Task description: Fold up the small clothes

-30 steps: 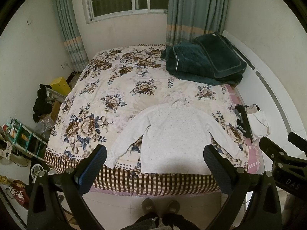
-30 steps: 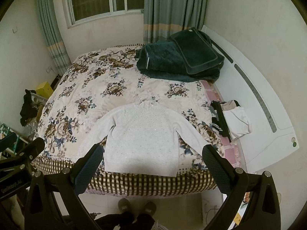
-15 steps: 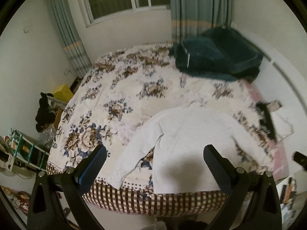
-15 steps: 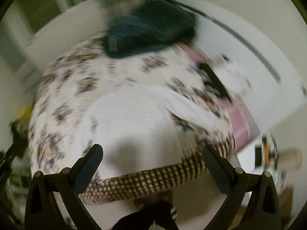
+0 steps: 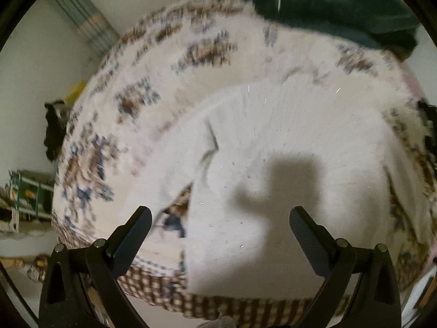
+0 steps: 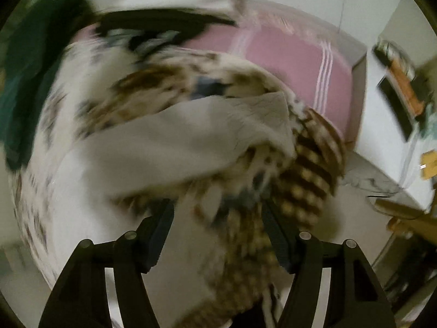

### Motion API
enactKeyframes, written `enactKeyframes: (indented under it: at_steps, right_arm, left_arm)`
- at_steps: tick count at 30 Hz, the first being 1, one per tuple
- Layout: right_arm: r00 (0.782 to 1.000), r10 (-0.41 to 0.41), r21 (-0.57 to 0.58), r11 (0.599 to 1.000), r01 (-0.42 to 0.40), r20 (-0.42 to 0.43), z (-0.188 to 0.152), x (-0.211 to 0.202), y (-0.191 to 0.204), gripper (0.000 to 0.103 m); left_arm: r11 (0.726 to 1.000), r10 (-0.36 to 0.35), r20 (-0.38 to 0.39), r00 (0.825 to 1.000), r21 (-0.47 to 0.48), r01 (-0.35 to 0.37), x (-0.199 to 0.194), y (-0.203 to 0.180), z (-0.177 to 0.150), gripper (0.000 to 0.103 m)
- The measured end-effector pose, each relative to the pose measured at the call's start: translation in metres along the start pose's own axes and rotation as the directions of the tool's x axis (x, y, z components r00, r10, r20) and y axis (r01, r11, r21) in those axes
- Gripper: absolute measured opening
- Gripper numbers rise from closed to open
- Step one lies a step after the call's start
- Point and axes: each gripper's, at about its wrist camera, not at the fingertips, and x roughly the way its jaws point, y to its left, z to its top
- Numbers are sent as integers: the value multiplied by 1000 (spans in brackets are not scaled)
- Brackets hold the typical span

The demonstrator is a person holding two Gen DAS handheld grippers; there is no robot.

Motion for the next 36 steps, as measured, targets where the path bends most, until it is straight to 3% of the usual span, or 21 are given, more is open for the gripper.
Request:
enactKeyframes:
  at_steps: [2, 5, 9, 13, 16, 17, 19, 21, 23, 24, 25, 27, 29, 31, 33, 34, 35, 36]
  right_arm:
    - [997, 53, 174, 984, -43, -57, 23, 43, -29, 69]
    - [984, 167, 380, 915, -133, -55, 40, 82, -62, 69]
    - [967, 254, 516, 827, -224, 13, 49, 108, -83, 69]
    - [949, 279, 530, 788, -314, 147, 52, 110, -83, 66]
    - [949, 223, 485, 819, -306, 222, 57, 99, -74, 13]
    - [948, 206, 460, 836, -300, 244, 59, 92, -70, 11]
    - [935, 178, 387, 874, -293, 307, 61, 67, -61, 10]
    - [903, 171, 286, 911, -297, 394, 62, 33, -47, 10]
    - [888, 137, 190, 952, -241, 438, 67, 18, -39, 10]
    - [899, 130, 176, 960, -220, 418, 72, 24, -42, 10]
    - [926, 132, 179, 962, -206, 355, 81, 38, -47, 12]
    - [955, 170, 227, 947, -227, 245, 94, 69, -55, 25]
    - [952, 237, 282, 916, -286, 196, 101, 96, -66, 50]
    - [935, 297, 343, 873, -347, 191, 102, 126, -72, 51]
    - [924, 307, 387, 842, -375, 229, 96, 138, -72, 51]
    - [916, 303, 401, 829, -390, 265, 93, 136, -74, 42]
    - [911, 293, 400, 828, -394, 290, 91, 131, -77, 13]
    - [917, 269, 386, 844, -372, 295, 92, 126, -73, 8]
  left_arm:
    - [1000, 15, -46, 999, -17, -16, 35, -15, 3, 103]
    - [999, 17, -117, 993, -31, -20, 77, -38, 4, 103]
    - [999, -22, -149, 989, -33, 17, 113, -66, 8, 103]
    - [999, -42, -143, 989, 0, 43, 135, -90, 15, 103]
    - [999, -42, -132, 990, 22, 45, 144, -99, 19, 103]
    - [999, -40, -129, 991, 25, 43, 146, -100, 20, 103]
    - [999, -43, -126, 991, 27, 47, 148, -104, 23, 103]
    - [998, -46, -117, 992, 29, 49, 148, -105, 28, 103]
    - [998, -55, -96, 994, 33, 58, 144, -107, 32, 103]
    - [997, -58, -85, 995, 36, 61, 143, -109, 34, 103]
    - [997, -63, -80, 995, 40, 66, 144, -110, 34, 103]
    - [997, -62, -84, 995, 46, 66, 147, -113, 33, 103]
    - [997, -65, -95, 993, 42, 69, 151, -113, 32, 103]
    - [997, -68, -106, 992, 37, 72, 156, -113, 30, 103]
    - [997, -65, -114, 991, 38, 69, 161, -111, 27, 103]
    - [997, -63, -116, 991, 39, 68, 163, -109, 25, 103]
    - [997, -60, -117, 991, 38, 65, 164, -107, 24, 103]
    - [997, -58, -118, 991, 38, 63, 164, -106, 23, 103]
